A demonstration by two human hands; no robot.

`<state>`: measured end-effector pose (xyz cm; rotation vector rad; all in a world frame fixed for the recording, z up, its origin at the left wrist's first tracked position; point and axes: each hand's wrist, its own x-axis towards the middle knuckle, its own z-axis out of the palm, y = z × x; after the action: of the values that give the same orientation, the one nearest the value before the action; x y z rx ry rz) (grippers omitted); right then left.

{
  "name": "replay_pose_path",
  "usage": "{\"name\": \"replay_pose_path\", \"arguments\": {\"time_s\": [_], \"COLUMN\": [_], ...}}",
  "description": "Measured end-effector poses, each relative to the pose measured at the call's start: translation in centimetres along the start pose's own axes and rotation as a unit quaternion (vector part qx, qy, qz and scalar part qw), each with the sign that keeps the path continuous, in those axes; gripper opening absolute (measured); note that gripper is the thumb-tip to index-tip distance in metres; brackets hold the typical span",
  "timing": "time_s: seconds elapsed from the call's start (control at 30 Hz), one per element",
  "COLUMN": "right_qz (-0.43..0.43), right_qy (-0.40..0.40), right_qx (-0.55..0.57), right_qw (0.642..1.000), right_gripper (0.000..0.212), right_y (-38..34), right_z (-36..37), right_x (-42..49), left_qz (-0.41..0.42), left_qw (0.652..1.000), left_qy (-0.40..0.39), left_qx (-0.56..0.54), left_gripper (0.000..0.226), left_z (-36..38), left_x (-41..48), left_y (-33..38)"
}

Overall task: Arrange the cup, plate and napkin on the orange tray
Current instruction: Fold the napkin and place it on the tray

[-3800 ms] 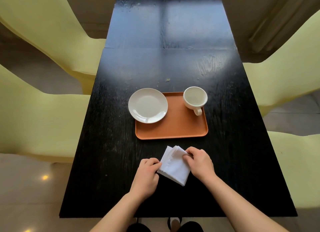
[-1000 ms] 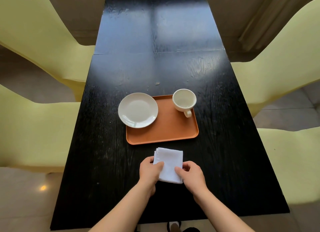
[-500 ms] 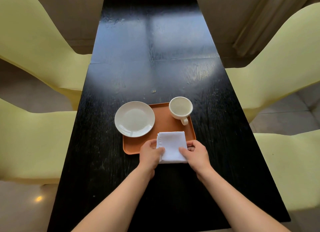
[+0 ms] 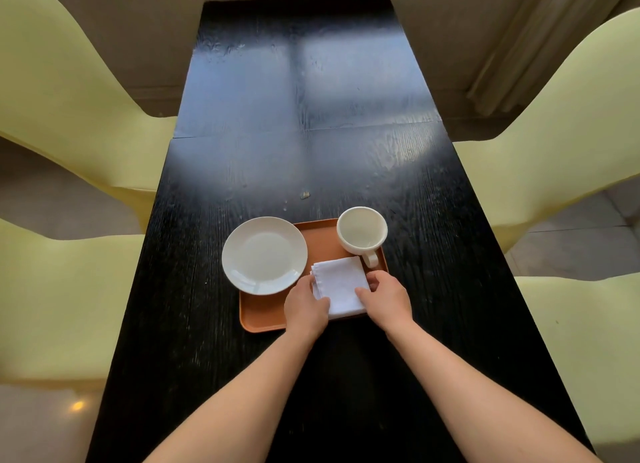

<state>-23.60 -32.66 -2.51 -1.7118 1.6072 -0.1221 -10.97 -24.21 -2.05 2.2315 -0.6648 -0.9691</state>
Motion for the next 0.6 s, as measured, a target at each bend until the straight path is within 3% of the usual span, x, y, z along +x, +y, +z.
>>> {"name": "replay_pose_path", "arguments": {"time_s": [0.17, 0.27, 0.4, 0.5, 0.6], "right_qz": [-0.026, -0.018, 0.024, 0.031, 0.02], "right_qy": [0.071, 0.088, 0.114, 0.126, 0.112], "right_qx": [-0.053, -0.011, 0.066, 0.104, 0.106], "right_qw": [0.996, 0.996, 0.991, 0.986, 0.988], "right_gripper": [0.03, 0.03, 0.027, 0.025, 0.03], "right_y": [0.7, 1.3, 1.4, 0.8, 0.0], "right_z": [-0.3, -1.1, -2.3, -2.6, -2.6], "right_x": [-1.0, -1.4, -0.5, 0.3, 1.1], "left_qz": [0.059, 0.113, 0.202, 0.221, 0.194], "left_qw": [0.997, 0.989, 0.948, 0.926, 0.927], "left_qy": [0.031, 0.035, 0.071, 0.117, 0.156], "left_qx": [0.047, 0.085, 0.233, 0.281, 0.28], "left_gripper": [0.045, 0.037, 0.03, 0.026, 0.03], "left_z": [-0.3, -1.3, -3.2, -4.5, -5.0], "left_x": [-1.2, -2.1, -2.9, -3.3, -3.1], "left_y": [-0.8, -2.2, -5.0, -7.1, -8.6]}}
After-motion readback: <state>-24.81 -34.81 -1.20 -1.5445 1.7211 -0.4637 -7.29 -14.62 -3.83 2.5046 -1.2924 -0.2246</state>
